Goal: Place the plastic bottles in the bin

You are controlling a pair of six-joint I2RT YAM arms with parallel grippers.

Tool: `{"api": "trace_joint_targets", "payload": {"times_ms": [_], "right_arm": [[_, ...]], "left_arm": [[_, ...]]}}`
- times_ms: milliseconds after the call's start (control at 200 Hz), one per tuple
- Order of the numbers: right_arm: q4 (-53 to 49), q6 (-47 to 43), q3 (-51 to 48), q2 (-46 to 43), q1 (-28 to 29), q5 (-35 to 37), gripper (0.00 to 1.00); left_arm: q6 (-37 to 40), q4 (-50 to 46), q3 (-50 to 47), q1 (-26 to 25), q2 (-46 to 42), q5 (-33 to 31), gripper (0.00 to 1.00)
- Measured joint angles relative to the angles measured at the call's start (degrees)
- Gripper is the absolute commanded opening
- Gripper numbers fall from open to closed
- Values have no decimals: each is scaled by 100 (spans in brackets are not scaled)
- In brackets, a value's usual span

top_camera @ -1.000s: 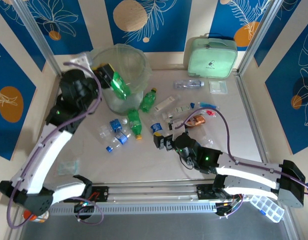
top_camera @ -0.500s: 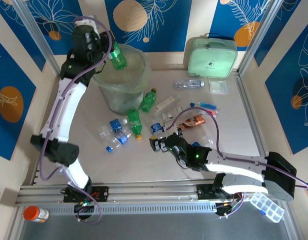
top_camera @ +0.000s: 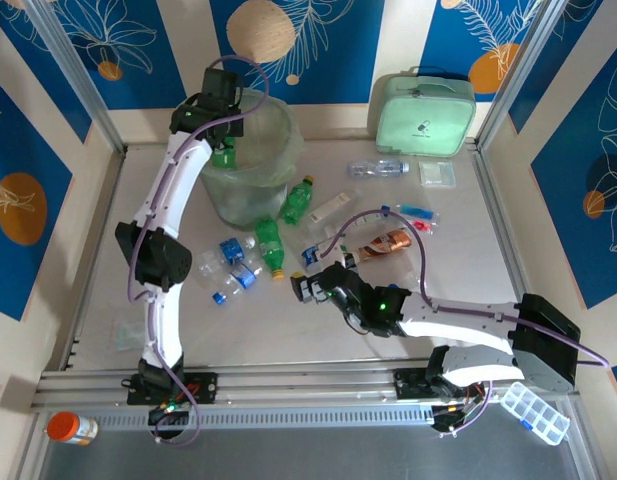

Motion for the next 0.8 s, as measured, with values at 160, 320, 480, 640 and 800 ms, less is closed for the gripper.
{"api": "trace_joint_targets", "payload": {"times_ms": [160, 320, 480, 640, 800], "right_arm": [[-61, 0, 125, 140, 2, -24, 95], [-162, 0, 201, 273, 31, -76, 95], [-212, -2, 221, 299, 68, -85, 95], [-240, -11, 234, 299, 72, -83, 95], [-240, -48, 243, 299, 90, -59, 95]], "left_arm": [[55, -269, 24, 0, 308, -105, 8], [61, -341, 63, 0, 734, -94, 51], [-7, -380, 63, 0, 1003, 109, 73], [-114, -365, 83, 0, 994, 378, 81], [-146, -348, 79, -24, 791, 706, 82]]}}
